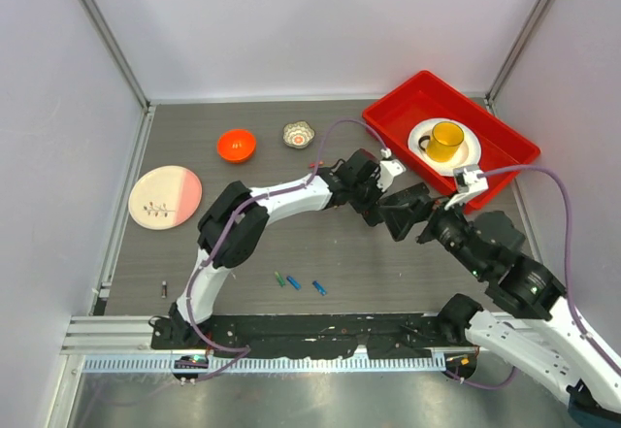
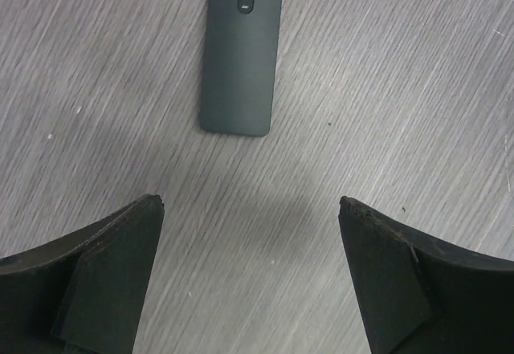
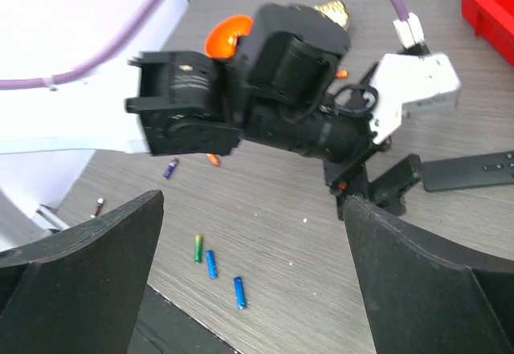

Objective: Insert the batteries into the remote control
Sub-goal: Pick up the remote control from the center of the board.

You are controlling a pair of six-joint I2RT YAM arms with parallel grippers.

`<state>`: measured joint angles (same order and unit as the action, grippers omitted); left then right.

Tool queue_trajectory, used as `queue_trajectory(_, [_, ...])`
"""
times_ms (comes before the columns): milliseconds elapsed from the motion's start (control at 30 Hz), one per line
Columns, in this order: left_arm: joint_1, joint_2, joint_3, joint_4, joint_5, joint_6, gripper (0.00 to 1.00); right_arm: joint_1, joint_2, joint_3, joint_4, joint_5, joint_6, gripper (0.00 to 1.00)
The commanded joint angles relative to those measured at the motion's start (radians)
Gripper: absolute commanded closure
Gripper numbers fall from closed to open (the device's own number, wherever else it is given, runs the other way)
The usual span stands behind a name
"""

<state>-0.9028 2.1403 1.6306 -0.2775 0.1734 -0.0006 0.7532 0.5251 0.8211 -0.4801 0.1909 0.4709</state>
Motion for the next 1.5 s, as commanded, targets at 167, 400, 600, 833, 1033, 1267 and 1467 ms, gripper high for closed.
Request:
queue_trajectory(167, [0.004, 0.116, 0.172, 0.089, 0.080, 0.086, 0.08, 0.003, -0.198, -0.034, 0.072, 0.050, 0.015, 0.00])
queue_trajectory(400, [0.004, 0.223, 0.343, 0.003, 0.078, 0.137, 0.09, 0.002, -0.198, -0.039, 0.071, 0.047, 0.017, 0.00])
queue_trajectory(600, [0.002, 0.305, 0.439, -0.078, 0.077, 0.177, 0.12, 0.003, -0.212, -0.039, 0.075, 0.045, 0.032, 0.00])
queue_trajectory(833, [0.002, 0.365, 0.505, -0.153, 0.083, 0.203, 0.17, 0.003, -0.215, -0.037, 0.077, 0.048, 0.029, 0.00])
queue_trajectory(1033, [0.002, 0.391, 0.541, -0.195, 0.100, 0.208, 0.23, 0.003, -0.220, -0.042, 0.072, 0.056, 0.031, 0.00])
queue_trajectory(1267, [0.004, 0.386, 0.535, -0.235, 0.113, 0.220, 0.34, 0.003, -0.226, -0.045, 0.072, 0.064, 0.035, 0.00])
queue_trajectory(1467, [0.002, 0.371, 0.512, -0.229, 0.135, 0.205, 0.56, 0.003, -0.228, -0.048, 0.071, 0.061, 0.048, 0.01])
